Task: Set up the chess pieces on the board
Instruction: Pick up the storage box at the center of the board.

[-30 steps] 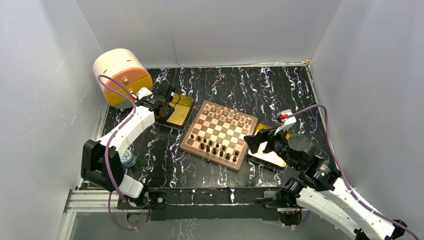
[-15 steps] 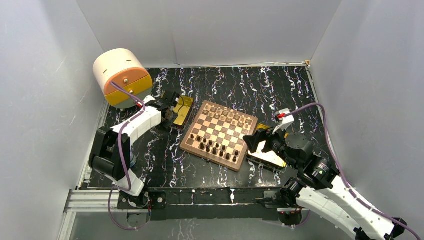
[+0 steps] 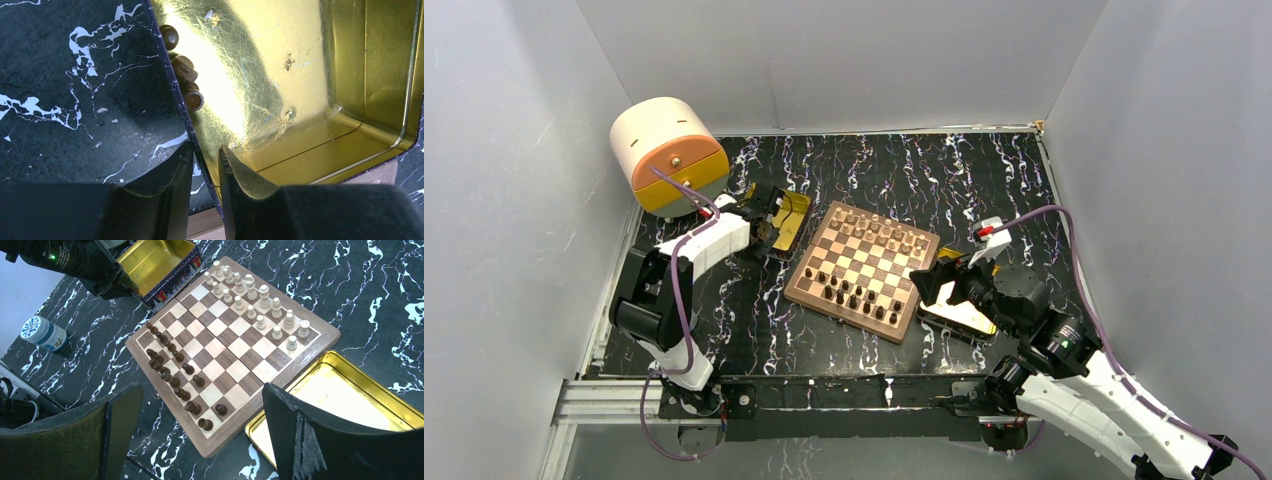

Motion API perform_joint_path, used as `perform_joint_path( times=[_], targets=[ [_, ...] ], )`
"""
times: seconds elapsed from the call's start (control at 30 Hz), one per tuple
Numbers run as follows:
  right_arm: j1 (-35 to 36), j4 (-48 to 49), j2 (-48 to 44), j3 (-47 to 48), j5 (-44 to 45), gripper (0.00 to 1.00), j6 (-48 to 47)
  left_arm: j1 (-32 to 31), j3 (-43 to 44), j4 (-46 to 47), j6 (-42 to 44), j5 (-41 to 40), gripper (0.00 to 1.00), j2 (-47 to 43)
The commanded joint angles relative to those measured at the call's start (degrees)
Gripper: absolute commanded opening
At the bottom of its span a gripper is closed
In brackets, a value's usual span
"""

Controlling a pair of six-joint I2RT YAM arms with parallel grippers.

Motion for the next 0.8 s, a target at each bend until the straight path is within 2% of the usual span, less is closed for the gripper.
perform_joint_path(
  times=[0.0, 0.13, 0.43, 0.77],
  targets=[
    [0.26, 3.81, 0.69, 2.73, 0.54, 0.99, -0.97, 0.7, 0.0, -0.75, -0.3, -2.77, 0.22, -1.65],
    [0.25, 4.15, 0.93, 2.33, 0.06, 0.99, -0.83, 1.13, 0.29, -1.74, 0.08, -3.88, 0.14, -2.38],
    [0.26, 3.95, 0.78, 2.36, -0.31, 0.99, -0.62, 1.88, -0.39, -3.08, 0.12, -4.36, 0.05, -4.95],
    [0.24, 4.49, 0.5, 1.79, -0.91, 0.99, -0.12, 2.69, 4.23, -7.11, 8.55, -11.83, 0.0, -9.54]
  ],
)
